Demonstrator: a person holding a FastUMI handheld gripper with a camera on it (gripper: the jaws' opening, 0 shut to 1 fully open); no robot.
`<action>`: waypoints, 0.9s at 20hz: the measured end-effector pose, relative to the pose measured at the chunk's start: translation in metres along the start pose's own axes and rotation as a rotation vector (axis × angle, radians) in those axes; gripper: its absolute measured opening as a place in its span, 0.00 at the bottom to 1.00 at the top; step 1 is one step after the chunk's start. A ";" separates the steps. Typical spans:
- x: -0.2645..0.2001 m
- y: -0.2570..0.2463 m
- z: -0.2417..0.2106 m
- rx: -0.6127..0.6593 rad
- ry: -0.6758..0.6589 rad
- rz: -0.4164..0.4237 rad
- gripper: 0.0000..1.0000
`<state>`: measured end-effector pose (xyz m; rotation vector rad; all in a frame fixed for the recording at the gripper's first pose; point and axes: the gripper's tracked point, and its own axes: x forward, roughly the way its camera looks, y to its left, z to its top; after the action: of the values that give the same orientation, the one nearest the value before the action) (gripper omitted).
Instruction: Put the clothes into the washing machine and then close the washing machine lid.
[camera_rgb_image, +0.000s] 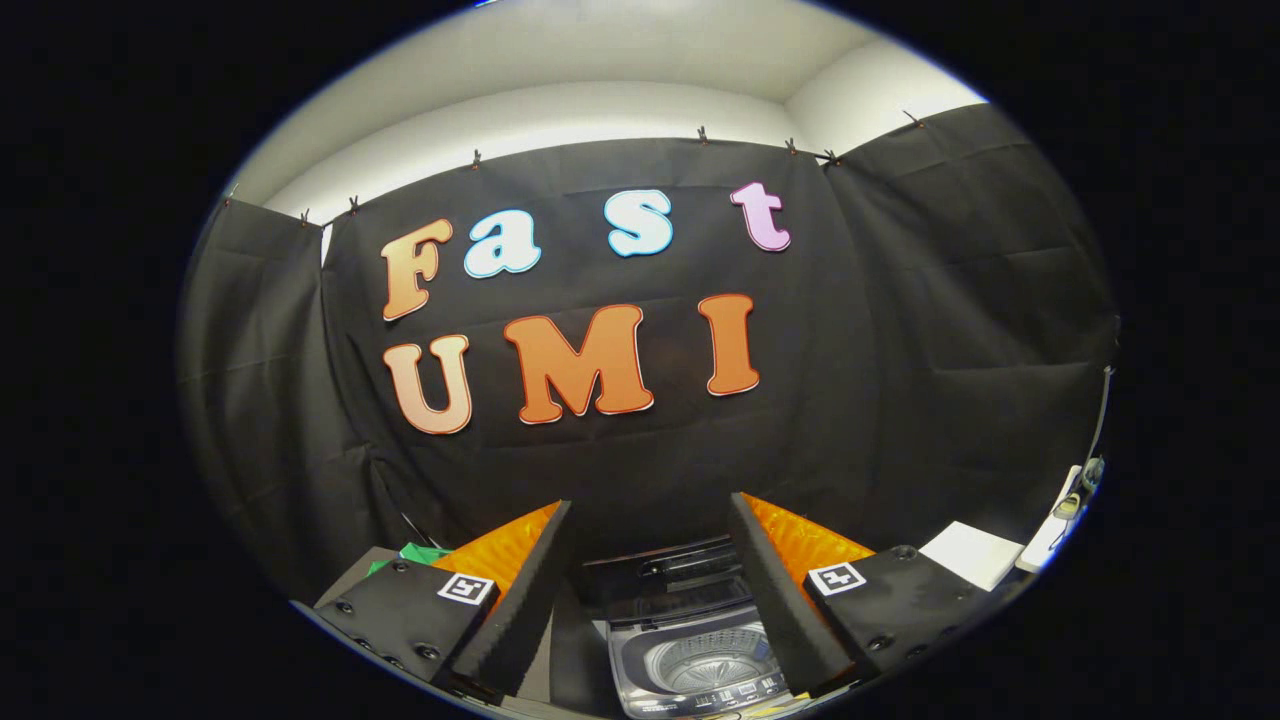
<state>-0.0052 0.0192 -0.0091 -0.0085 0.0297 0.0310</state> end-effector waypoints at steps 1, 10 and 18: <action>0.000 0.007 -0.002 -0.001 0.004 0.010 0.98; 0.002 0.083 -0.033 -0.027 0.067 0.144 0.99; -0.005 0.175 -0.072 -0.080 0.137 0.297 0.98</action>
<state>-0.0180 0.1932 -0.0823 -0.0867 0.1670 0.3289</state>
